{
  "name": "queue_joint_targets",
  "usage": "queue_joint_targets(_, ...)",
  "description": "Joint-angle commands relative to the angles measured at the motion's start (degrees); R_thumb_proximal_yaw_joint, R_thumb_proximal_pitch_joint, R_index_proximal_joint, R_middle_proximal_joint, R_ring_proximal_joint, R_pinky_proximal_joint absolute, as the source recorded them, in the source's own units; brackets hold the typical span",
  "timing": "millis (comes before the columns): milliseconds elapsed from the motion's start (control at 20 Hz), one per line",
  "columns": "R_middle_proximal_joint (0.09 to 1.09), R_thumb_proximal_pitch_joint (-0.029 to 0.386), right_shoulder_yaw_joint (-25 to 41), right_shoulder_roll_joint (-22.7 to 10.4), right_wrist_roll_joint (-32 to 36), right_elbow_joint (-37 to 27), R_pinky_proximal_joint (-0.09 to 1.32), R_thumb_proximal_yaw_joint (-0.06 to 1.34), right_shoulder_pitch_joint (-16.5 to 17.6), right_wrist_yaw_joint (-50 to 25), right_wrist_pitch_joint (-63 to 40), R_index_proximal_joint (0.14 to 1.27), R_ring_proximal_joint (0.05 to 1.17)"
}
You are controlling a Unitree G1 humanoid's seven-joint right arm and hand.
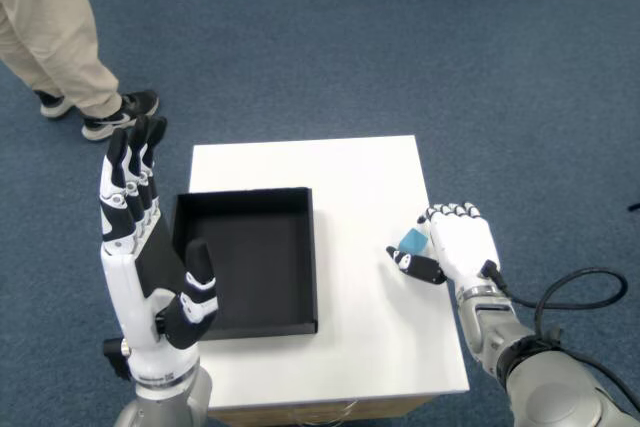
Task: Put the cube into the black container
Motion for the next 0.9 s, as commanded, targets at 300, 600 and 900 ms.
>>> queue_joint_targets(300, 0.28, -0.006, -0.4, -1.4, 0.0, 1.3, 0.16, 0.45, -2.7, -1.5, 1.0, 0.52, 0.24)
queue_joint_targets(600, 0.29, -0.006, -0.2, -1.6, -0.1, 1.3, 0.17, 0.45, -2.1, -0.9, 1.2, 0.53, 0.25)
queue_joint_targets(900, 0.29, -0.006, 0.2, -1.9, -0.4, 1.3, 0.18, 0.44, -1.3, -0.7, 1.2, 0.53, 0.26)
